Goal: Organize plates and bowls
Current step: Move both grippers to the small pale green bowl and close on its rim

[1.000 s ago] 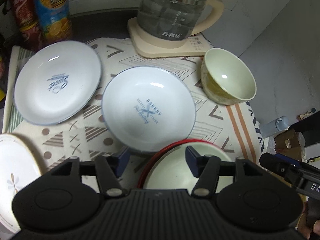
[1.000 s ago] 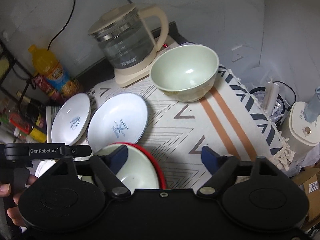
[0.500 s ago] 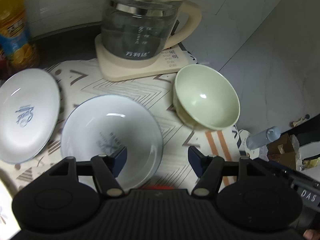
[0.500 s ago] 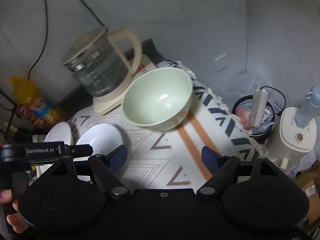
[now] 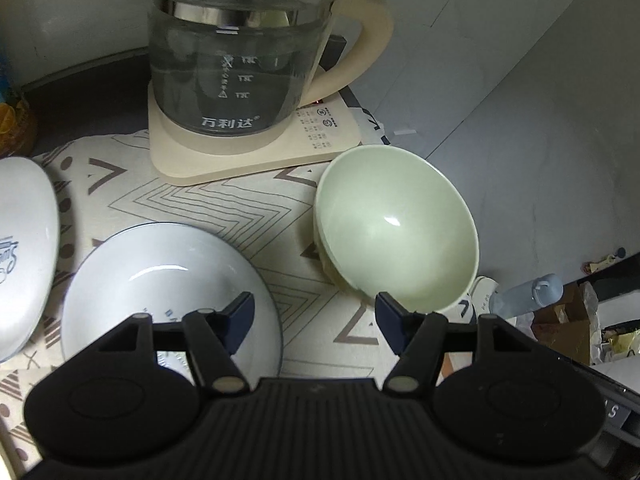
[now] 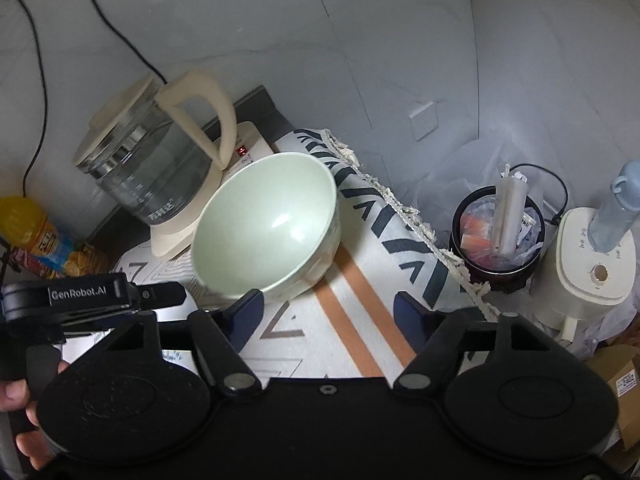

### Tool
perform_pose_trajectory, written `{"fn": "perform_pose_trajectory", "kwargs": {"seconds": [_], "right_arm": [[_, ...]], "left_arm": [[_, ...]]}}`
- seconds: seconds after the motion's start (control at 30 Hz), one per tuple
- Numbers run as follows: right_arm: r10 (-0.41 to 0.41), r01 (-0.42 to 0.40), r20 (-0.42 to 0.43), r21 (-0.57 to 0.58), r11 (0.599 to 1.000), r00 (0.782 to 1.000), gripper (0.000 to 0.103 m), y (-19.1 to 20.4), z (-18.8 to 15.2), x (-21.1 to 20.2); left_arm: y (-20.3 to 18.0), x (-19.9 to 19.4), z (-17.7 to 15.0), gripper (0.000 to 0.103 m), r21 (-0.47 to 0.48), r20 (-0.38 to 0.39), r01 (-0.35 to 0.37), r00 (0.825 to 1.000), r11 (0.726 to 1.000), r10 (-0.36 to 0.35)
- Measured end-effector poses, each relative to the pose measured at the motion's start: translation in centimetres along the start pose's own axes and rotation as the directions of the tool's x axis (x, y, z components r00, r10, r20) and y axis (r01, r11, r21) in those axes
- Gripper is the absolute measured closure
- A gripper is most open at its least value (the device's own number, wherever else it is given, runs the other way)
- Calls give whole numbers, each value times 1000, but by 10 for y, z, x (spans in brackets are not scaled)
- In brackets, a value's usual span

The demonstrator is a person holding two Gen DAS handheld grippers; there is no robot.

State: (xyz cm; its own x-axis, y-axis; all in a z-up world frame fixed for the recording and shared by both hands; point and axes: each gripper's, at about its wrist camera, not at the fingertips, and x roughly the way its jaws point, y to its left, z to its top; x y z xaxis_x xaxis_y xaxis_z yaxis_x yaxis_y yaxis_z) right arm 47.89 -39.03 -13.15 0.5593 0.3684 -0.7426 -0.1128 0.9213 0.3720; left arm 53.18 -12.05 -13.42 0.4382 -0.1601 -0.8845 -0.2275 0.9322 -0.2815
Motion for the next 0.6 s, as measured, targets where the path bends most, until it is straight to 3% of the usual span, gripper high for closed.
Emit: {"fn": "perform_pose_trajectory", "kwargs": {"seconds": [0.6], "right_arm": [[8, -3, -60, 78, 997, 998, 53, -30, 28, 55]], "left_arm": [[-20, 60, 16, 44, -40, -26, -37, 999, 998, 36]]}}
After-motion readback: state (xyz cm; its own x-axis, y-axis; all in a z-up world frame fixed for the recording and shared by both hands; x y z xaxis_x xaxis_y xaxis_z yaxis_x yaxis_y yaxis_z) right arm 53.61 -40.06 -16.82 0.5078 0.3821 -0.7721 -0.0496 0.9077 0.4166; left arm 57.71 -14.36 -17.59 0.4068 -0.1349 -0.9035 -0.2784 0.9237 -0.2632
